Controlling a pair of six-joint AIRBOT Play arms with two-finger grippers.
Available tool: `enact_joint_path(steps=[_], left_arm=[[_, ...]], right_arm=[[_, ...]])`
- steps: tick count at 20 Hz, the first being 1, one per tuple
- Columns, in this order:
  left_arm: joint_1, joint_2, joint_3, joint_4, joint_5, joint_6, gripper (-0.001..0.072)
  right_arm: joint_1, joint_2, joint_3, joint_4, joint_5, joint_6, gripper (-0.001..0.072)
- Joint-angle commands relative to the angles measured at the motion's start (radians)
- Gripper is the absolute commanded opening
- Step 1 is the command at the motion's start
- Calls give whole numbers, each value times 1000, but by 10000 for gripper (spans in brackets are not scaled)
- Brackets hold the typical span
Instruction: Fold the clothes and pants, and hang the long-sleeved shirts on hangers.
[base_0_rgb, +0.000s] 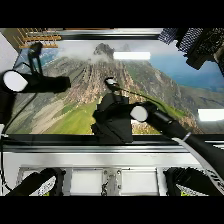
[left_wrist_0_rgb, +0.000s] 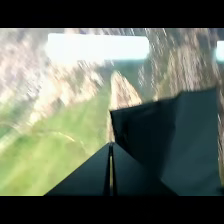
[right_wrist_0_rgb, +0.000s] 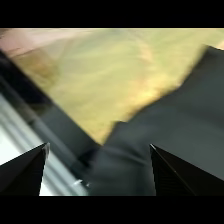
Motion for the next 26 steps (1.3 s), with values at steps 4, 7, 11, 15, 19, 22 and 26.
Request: enact_joint_path(steps=[4, 7, 11, 15, 19, 22, 26], left_arm=[[-290, -88, -183, -197, 165, 31, 4], [-392, -179, -183, -127, 110, 48, 4], [-346, -259, -293, -68, 116, 2, 4], [-258, -279, -438, -133, 188, 6, 4], [-243, -277, -448, -305, 198, 143, 4], [-243, -254, -385, -323, 154, 161, 4], [-243, -127, -321, -322, 140, 168, 4]], right_arm=[[-396, 165, -297, -27, 188, 1, 700], [-472, 163, -367, -25, 189, 1, 701], [-473, 159, -373, -10, 184, 0, 700], [-473, 100, -374, 57, 154, -47, 700], [-473, -42, -373, 319, 134, -272, 700], [-461, -154, -372, 550, 133, -449, 700], [-412, -260, -356, 725, 133, -569, 574]])
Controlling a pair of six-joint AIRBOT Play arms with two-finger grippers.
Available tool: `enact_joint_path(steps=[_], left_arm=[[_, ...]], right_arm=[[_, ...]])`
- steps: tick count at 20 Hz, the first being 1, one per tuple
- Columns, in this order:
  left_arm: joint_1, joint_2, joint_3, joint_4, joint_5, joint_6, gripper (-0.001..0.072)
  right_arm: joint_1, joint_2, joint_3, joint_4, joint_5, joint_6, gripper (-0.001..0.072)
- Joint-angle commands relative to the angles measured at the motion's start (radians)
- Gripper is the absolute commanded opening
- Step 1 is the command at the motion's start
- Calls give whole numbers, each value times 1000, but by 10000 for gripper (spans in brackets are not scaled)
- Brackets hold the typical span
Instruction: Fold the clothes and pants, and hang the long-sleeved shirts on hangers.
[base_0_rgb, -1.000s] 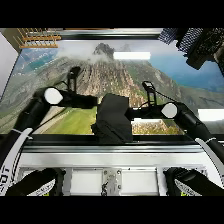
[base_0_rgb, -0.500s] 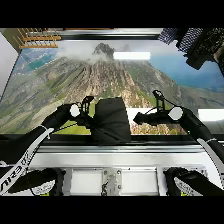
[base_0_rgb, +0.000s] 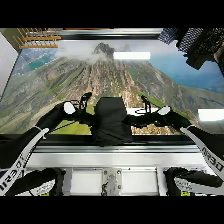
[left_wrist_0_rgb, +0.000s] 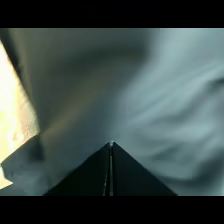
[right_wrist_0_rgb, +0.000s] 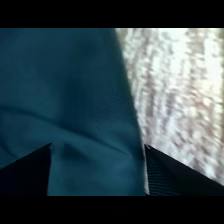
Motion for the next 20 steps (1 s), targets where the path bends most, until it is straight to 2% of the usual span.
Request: enact_joint_path(steps=[1, 3, 4, 5, 6, 8, 9, 14, 16, 20], left_arm=[[2, 103, 51, -20, -16, 19, 3], [2, 167, 60, -22, -10, 17, 3], [2, 194, 60, -22, -6, 14, 3], [3, 219, 60, -22, -7, 14, 4], [3, 240, 60, -22, -8, 14, 3], [2, 277, 60, -22, -8, 9, 3], [2, 289, 60, -22, -8, -6, 3], [2, 305, 58, -21, -7, -23, 3], [2, 304, 58, -22, -6, -23, 4], [2, 303, 58, -22, -6, -24, 4]], right_arm=[[43, -92, 20, 175, 5, -120, 574], [58, -107, 37, 175, 6, -133, 561], [60, -106, 45, 174, 8, -156, 380], [59, -101, 55, 174, 13, -186, 109], [53, -90, 66, 172, 13, -207, 17], [3, -35, 95, 99, 10, -197, 17], [-44, 7, 109, 27, 6, -148, 17], [-501, 283, 121, -509, -12, 190, 17], [-721, 349, 121, -665, -12, 296, 17], [-1135, 373, 101, -734, -19, 375, 17]])
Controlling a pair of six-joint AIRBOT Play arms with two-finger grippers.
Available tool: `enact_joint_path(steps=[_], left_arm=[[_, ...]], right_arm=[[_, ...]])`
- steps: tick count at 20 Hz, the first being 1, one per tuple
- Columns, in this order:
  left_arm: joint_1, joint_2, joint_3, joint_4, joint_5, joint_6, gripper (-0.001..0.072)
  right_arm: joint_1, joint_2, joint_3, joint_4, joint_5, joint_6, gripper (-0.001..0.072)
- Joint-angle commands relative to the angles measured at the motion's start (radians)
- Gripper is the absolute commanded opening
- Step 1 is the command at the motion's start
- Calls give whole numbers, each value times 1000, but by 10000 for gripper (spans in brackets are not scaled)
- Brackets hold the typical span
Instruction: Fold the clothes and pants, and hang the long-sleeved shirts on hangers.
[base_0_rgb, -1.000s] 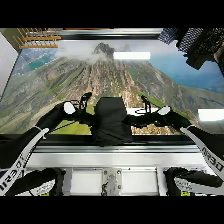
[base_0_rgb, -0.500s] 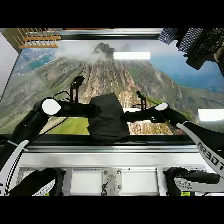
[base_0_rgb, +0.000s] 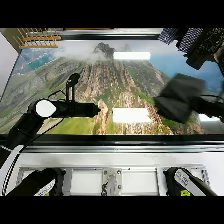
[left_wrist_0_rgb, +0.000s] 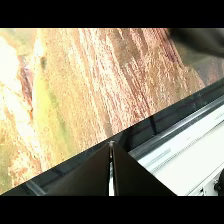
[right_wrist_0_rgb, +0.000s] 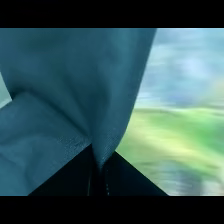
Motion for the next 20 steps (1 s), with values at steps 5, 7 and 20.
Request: enact_joint_path(steps=[5, 7, 20], left_arm=[[0, 2, 0, 0, 3, -1, 4], [0, 2, 0, 0, 13, -1, 3], [188, 100, -37, 105, 36, -82, 3]], right_arm=[[-485, 39, -167, -139, -35, 287, 17], [-473, 47, -224, -153, -31, 287, 17], [-386, 270, -40, -95, 30, 1, 720]])
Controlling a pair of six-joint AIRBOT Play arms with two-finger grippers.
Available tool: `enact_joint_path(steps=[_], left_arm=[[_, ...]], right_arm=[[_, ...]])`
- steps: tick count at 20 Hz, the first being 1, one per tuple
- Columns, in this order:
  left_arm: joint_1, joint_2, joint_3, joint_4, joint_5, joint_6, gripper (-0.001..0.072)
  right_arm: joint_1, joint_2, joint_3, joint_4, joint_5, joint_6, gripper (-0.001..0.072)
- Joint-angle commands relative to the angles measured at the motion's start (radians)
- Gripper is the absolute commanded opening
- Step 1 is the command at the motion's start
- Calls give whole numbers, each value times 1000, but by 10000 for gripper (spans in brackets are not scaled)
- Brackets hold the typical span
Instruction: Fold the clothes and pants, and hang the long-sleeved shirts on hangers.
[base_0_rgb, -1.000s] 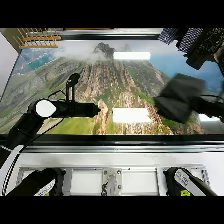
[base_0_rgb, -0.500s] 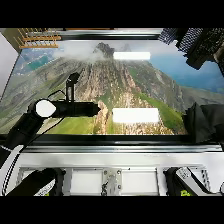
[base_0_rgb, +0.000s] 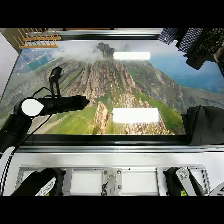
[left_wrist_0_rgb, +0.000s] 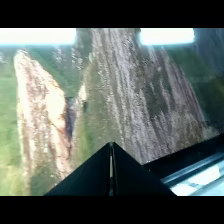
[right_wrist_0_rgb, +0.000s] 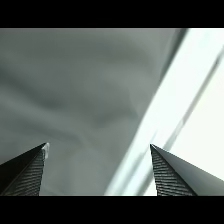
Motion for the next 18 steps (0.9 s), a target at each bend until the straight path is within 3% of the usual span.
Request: enact_joint_path(steps=[1, 3, 5, 11, 14, 18], left_arm=[[49, 50, -48, 59, -2, -32, 3], [60, 81, -107, 58, -1, -32, 3], [60, 107, -149, 57, -2, -32, 3], [60, 161, -213, 49, -3, -33, 4], [60, 162, -212, 49, -2, -33, 4], [60, 162, -212, 50, -1, -33, 4]], right_arm=[[129, 113, 34, 241, -58, -226, 720], [291, 131, 34, 428, -31, -360, 720], [500, 129, 33, 543, 22, -409, 720], [1087, 121, 32, 549, -14, -409, 720], [1244, 98, 32, 549, -24, -409, 720], [1313, 67, 32, 549, -24, -409, 720]])
